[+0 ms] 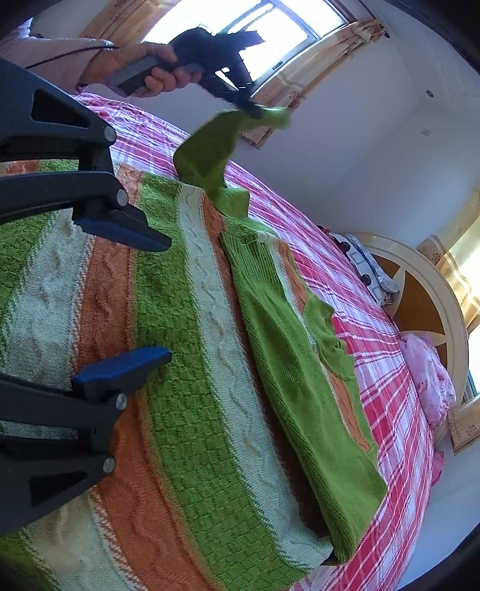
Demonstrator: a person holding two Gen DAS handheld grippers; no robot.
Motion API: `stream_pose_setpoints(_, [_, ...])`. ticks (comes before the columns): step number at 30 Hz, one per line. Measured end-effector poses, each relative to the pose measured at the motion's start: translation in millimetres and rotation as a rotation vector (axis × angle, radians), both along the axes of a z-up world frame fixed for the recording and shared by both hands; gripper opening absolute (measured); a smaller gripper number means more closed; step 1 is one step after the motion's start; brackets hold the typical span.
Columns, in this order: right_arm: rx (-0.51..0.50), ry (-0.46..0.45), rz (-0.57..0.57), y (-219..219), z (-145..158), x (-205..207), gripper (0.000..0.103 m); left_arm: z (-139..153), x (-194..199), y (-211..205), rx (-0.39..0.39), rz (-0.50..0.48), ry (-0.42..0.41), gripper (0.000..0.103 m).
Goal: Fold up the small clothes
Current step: 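Fold the held sleeve over the sweater body with the left tool, release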
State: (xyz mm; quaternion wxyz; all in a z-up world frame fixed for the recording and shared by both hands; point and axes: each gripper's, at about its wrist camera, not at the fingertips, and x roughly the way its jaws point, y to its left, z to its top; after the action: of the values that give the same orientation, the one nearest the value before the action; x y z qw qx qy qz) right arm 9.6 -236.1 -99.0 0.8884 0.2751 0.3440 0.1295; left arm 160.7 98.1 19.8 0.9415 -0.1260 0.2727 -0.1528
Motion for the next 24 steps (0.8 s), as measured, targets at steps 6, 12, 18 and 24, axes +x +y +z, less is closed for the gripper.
stream_pose_setpoints(6, [0.019,-0.006,0.001,-2,0,-1,0.055,-45,-10,-102,0.093,-0.145,0.081,0.009])
stream_pose_setpoints(12, [0.035,-0.008,0.002,-4,-1,-1,0.055,-85,-21,-132,0.231,-0.199,0.236,0.024])
stream_pose_setpoints(18, [0.044,-0.012,0.002,-6,0,-2,0.055,-68,-67,-81,0.23,-0.031,0.181,0.093])
stream_pose_setpoints(24, [-0.004,0.02,0.014,-1,4,2,0.055,-101,-75,-32,0.245,0.143,0.247,0.093])
